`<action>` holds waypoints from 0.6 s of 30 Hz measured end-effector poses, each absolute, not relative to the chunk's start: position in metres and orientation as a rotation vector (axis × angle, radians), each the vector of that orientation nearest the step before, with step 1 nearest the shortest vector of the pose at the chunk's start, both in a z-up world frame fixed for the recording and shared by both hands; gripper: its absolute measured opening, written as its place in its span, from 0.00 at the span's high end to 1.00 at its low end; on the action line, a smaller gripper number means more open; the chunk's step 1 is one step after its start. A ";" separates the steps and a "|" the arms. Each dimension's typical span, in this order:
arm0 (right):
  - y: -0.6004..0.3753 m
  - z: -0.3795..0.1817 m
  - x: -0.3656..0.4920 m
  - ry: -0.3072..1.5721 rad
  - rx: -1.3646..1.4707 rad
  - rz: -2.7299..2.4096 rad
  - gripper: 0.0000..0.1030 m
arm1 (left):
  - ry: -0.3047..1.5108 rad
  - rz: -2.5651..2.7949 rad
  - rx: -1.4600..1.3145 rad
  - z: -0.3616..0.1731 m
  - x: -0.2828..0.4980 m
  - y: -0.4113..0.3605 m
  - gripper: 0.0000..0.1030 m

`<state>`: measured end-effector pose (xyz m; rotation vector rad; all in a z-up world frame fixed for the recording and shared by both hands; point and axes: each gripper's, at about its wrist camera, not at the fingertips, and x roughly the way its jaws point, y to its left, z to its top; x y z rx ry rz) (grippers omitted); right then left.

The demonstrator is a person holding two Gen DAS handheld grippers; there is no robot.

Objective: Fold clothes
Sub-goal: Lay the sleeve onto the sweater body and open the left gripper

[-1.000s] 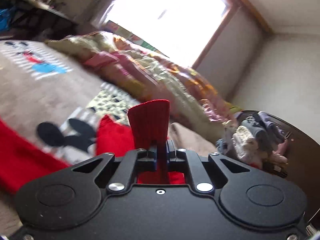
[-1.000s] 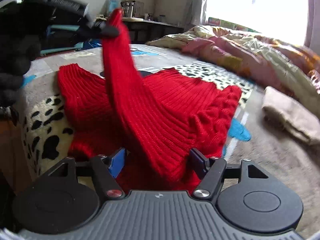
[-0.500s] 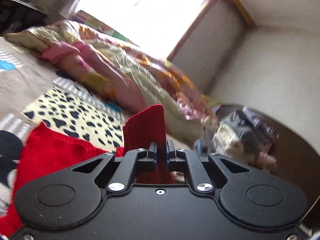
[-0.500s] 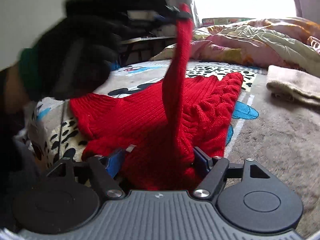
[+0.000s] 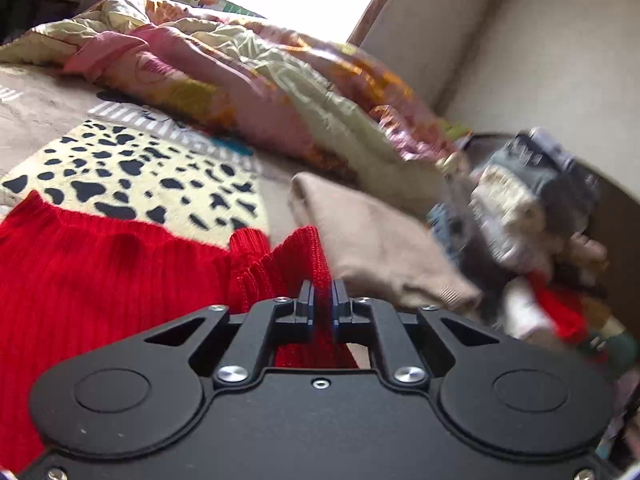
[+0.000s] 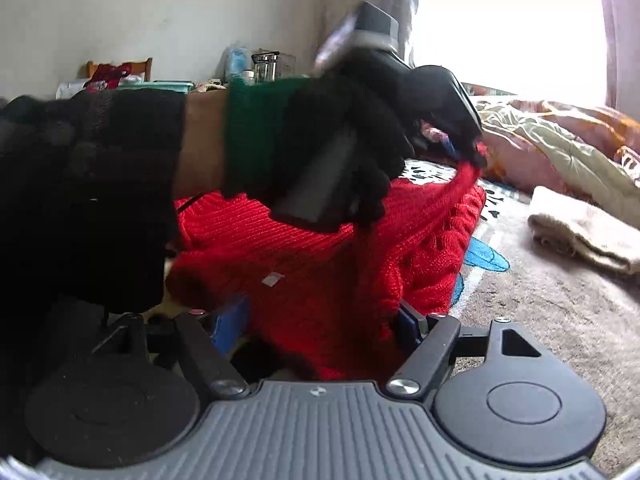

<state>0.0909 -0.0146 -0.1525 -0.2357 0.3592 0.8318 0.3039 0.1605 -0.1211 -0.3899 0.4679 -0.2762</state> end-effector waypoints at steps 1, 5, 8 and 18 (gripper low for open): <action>-0.015 -0.153 0.090 0.357 -0.239 0.833 0.27 | 0.469 -0.264 -0.370 -0.122 0.304 0.158 0.93; -0.018 -0.153 0.089 0.355 -0.238 0.838 0.27 | 0.482 -0.236 -0.332 -0.125 0.304 0.153 0.93; -0.020 -0.153 0.087 0.356 -0.246 0.840 0.27 | 0.528 -0.177 -0.271 -0.132 0.309 0.146 0.93; -0.045 -0.142 0.081 0.410 -0.184 0.853 0.29 | 0.560 -0.211 -0.266 -0.133 0.306 0.145 0.53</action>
